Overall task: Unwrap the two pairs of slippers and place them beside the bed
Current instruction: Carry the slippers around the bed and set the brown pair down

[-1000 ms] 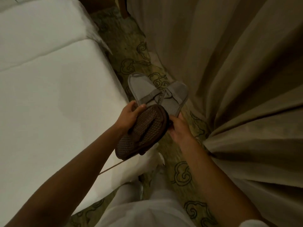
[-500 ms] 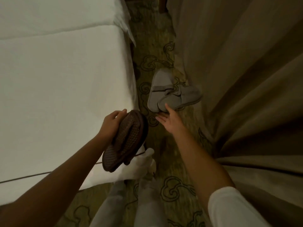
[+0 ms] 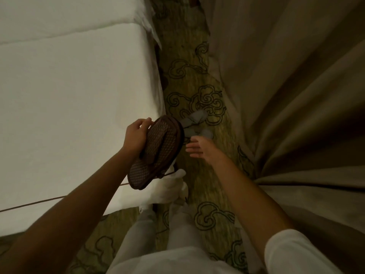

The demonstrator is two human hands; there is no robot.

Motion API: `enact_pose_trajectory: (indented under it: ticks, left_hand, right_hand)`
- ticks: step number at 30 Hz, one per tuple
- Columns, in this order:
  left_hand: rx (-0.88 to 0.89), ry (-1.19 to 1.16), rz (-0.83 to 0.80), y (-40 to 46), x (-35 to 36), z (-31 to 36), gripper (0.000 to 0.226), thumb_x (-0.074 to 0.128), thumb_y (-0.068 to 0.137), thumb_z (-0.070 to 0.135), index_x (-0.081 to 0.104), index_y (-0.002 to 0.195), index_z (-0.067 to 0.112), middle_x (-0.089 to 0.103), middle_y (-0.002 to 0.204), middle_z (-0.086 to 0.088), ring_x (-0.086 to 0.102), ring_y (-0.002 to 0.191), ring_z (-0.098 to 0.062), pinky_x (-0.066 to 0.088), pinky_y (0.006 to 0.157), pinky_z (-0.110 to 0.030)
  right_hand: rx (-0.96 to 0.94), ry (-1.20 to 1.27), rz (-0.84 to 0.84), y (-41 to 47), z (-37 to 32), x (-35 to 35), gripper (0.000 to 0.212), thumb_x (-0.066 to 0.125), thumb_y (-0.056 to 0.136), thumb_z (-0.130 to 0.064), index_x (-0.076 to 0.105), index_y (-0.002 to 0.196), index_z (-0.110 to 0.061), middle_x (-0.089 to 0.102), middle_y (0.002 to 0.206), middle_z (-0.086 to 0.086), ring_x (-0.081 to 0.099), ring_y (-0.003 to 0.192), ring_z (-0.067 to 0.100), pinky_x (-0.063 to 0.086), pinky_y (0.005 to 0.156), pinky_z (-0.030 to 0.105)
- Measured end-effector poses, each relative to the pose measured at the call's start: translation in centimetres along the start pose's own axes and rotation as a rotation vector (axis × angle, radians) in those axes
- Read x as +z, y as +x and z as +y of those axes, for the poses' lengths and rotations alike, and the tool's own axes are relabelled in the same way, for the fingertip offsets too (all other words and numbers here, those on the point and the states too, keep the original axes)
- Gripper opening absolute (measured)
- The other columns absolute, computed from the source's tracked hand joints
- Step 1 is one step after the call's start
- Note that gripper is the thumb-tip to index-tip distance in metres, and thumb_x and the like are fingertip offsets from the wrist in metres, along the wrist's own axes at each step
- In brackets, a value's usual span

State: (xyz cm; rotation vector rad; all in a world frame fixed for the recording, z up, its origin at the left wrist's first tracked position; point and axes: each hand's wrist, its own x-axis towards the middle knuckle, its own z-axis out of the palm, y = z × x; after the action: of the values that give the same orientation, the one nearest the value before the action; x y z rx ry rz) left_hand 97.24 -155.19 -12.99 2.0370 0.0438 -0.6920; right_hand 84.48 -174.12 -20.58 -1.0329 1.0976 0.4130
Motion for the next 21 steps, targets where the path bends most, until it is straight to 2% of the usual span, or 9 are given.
enact_pose_trajectory:
  ticks: [3,6,7,8,10,12,16,18,21]
  left_hand:
    - [-0.002,-0.002,0.020,-0.8,-1.2,0.4,0.032,0.052,0.100,0.039,0.072,0.106,0.015,0.071,0.109,-0.006,0.066,0.100,-0.022,0.052,0.090,-0.040]
    - [0.025,0.019,0.042,-2.1,-2.8,0.7,0.034,0.052,0.100,0.039,0.072,0.105,0.013,0.070,0.104,-0.005,0.065,0.098,-0.021,0.051,0.088,-0.039]
    - [0.044,0.019,0.051,-2.5,-3.5,0.8,0.032,0.052,0.100,0.039,0.072,0.102,0.014,0.070,0.102,-0.004,0.065,0.096,-0.020,0.051,0.087,-0.038]
    - [0.064,0.020,0.060,-2.9,-4.3,0.9,0.030,0.052,0.100,0.038,0.071,0.099,0.016,0.069,0.100,-0.003,0.064,0.095,-0.019,0.051,0.085,-0.036]
    - [0.102,0.025,0.079,-3.7,-6.0,1.0,0.029,0.051,0.100,0.037,0.071,0.099,0.016,0.069,0.100,0.000,0.064,0.095,-0.016,0.050,0.084,-0.033]
    - [0.122,0.011,0.109,-4.6,-8.2,0.7,0.030,0.050,0.101,0.037,0.070,0.102,0.015,0.068,0.104,0.001,0.063,0.098,-0.016,0.048,0.086,-0.033]
    - [0.146,-0.018,0.204,-6.8,-13.6,-1.2,0.033,0.048,0.101,0.040,0.069,0.096,0.016,0.068,0.102,-0.002,0.063,0.098,-0.019,0.047,0.084,-0.032]
    - [0.147,-0.042,0.253,-8.5,-16.9,-2.6,0.036,0.046,0.100,0.044,0.069,0.095,0.016,0.069,0.101,-0.004,0.064,0.098,-0.020,0.049,0.085,-0.035]
    - [0.149,-0.062,0.341,-11.7,-22.7,-5.4,0.041,0.043,0.100,0.048,0.069,0.095,0.016,0.070,0.106,-0.007,0.065,0.100,-0.022,0.051,0.091,-0.040]
  right_hand:
    - [-0.107,0.064,-0.105,-3.4,-1.3,1.6,0.041,0.055,0.101,-0.034,0.060,0.128,-0.004,0.072,0.111,0.015,0.070,0.096,0.028,0.057,0.093,0.048]
    - [-0.196,0.130,-0.259,-7.6,-2.1,4.8,0.041,0.052,0.101,-0.044,0.066,0.117,-0.009,0.071,0.083,0.002,0.068,0.076,0.018,0.058,0.074,0.039]
    - [-0.218,0.144,-0.294,-8.9,-2.1,6.2,0.043,0.050,0.100,-0.049,0.068,0.115,-0.013,0.072,0.083,0.000,0.069,0.077,0.016,0.057,0.073,0.037]
    - [-0.234,0.145,-0.302,-9.8,-2.0,7.6,0.051,0.049,0.097,-0.056,0.069,0.119,-0.015,0.076,0.095,0.003,0.071,0.088,0.019,0.058,0.078,0.041]
    - [-0.273,0.166,-0.327,-11.3,-1.0,9.7,0.067,0.049,0.089,-0.068,0.066,0.131,-0.019,0.070,0.126,0.010,0.064,0.118,0.030,0.054,0.098,0.053]
    - [-0.298,0.180,-0.359,-12.7,-0.1,11.7,0.068,0.043,0.090,-0.073,0.066,0.130,-0.023,0.064,0.136,0.013,0.058,0.128,0.033,0.047,0.106,0.057]
    - [-0.384,0.040,-0.442,-16.2,0.6,15.9,0.049,0.042,0.095,-0.066,0.065,0.124,-0.034,0.068,0.129,0.001,0.062,0.122,0.025,0.052,0.101,0.052]
    - [-0.447,-0.014,-0.429,-18.1,0.8,18.6,0.044,0.053,0.094,-0.059,0.067,0.122,-0.028,0.070,0.125,0.002,0.064,0.120,0.026,0.053,0.101,0.053]
    - [-0.518,-0.136,-0.418,-20.9,3.0,24.0,0.050,0.067,0.092,-0.043,0.059,0.133,-0.016,0.068,0.129,0.007,0.065,0.118,0.027,0.056,0.098,0.050]
